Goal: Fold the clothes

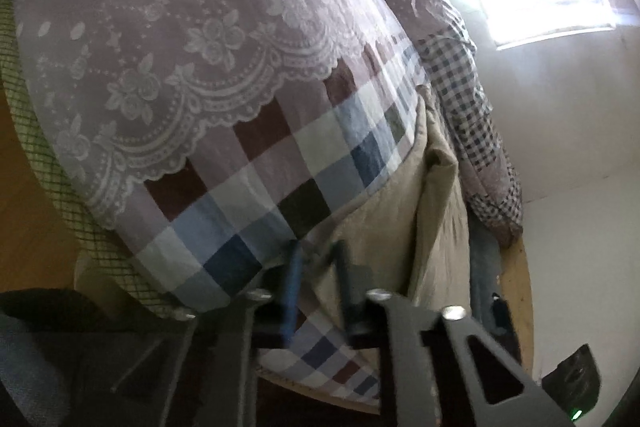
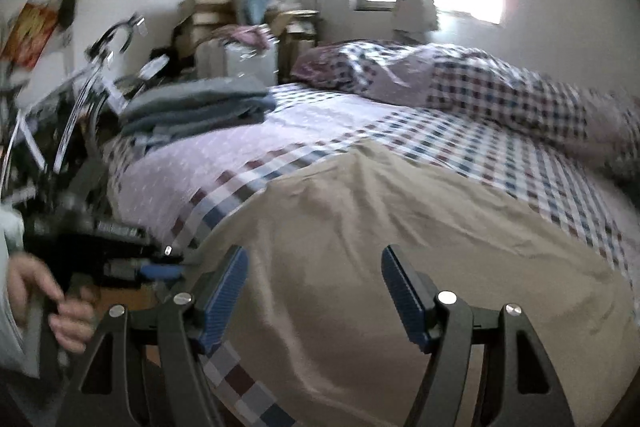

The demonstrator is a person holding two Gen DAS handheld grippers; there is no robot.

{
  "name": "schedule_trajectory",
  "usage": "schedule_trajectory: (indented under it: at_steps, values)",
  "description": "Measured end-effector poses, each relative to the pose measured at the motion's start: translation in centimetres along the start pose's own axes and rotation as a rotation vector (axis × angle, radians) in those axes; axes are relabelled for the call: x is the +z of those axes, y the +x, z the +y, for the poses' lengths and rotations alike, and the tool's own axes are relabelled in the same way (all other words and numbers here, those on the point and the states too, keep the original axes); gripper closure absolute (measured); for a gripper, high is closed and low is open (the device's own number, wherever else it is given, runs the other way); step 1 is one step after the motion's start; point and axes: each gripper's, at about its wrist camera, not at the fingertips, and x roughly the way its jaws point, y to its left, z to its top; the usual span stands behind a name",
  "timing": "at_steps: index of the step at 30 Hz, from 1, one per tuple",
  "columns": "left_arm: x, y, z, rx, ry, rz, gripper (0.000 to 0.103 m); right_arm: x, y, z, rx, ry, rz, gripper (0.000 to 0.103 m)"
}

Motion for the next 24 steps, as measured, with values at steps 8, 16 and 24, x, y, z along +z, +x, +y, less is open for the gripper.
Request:
schedule_trajectory:
  at_steps: [8, 16, 24]
  values:
    - [-0.5, -1.4, -1.1, -0.118, 0.036, 0.030, 0.100, -2.1, 2.2, 7.9, 0.006, -0.350, 0.016, 0.030]
    - [-0.2, -2.1, -2.2, -0.231, 0.035, 0.049, 0.100, -4.0, 5.3, 12.4, -0.096, -0.540, -0.009, 0.033]
    - [0.2, -2.4, -1.8, -0.278, 0.011, 0.059, 0.100, -5.2, 7.7, 14.6, -0.200, -0.680, -0.029, 0.058]
